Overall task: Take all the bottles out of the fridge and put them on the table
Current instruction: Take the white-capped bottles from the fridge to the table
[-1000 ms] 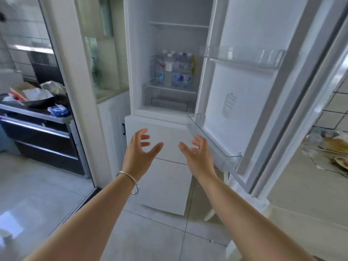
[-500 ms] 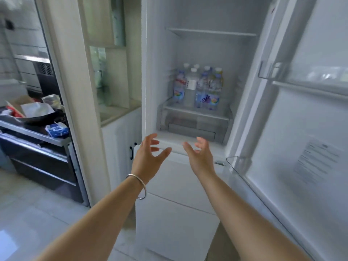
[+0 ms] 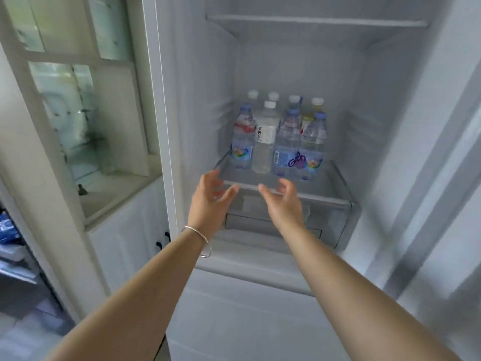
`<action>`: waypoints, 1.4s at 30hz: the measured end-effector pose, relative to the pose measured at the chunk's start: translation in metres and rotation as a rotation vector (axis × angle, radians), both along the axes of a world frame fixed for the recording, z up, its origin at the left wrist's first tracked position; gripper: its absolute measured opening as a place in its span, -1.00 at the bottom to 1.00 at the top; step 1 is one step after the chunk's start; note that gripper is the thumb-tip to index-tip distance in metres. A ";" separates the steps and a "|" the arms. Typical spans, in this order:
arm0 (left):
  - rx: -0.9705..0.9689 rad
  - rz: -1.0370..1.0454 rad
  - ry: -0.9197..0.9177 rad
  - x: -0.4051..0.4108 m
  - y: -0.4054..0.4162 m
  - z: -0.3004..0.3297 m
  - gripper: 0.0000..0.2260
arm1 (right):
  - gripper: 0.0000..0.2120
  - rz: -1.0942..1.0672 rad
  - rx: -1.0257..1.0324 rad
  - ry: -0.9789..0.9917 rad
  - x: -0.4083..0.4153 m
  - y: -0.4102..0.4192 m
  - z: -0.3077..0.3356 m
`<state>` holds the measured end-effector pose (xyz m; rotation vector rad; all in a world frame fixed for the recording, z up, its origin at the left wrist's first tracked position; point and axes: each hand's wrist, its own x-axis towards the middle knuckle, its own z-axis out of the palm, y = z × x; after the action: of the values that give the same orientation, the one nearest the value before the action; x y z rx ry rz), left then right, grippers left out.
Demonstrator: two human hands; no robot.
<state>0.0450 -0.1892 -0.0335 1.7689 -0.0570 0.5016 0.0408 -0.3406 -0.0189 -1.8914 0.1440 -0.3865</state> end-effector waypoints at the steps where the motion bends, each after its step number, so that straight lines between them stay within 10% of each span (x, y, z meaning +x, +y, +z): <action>1: -0.002 -0.014 -0.009 0.020 -0.002 0.000 -0.52 | -0.38 -0.012 -0.011 0.006 0.015 0.001 0.003; 6: -0.047 -0.104 0.023 0.116 -0.018 0.007 -0.63 | -0.81 -0.050 0.010 -0.030 0.083 0.002 0.026; 22: -0.158 0.097 -0.123 0.240 -0.053 0.057 -0.25 | -0.36 -0.240 -0.192 -0.516 0.232 0.017 0.082; 42: -0.348 0.167 -0.099 0.241 -0.049 0.026 -0.71 | -0.46 -0.106 -0.149 -0.627 0.226 0.020 0.051</action>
<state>0.2863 -0.2385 -0.0074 1.4139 0.1040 0.6773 0.2670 -0.3201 0.0322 -1.8230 -0.2108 -1.0635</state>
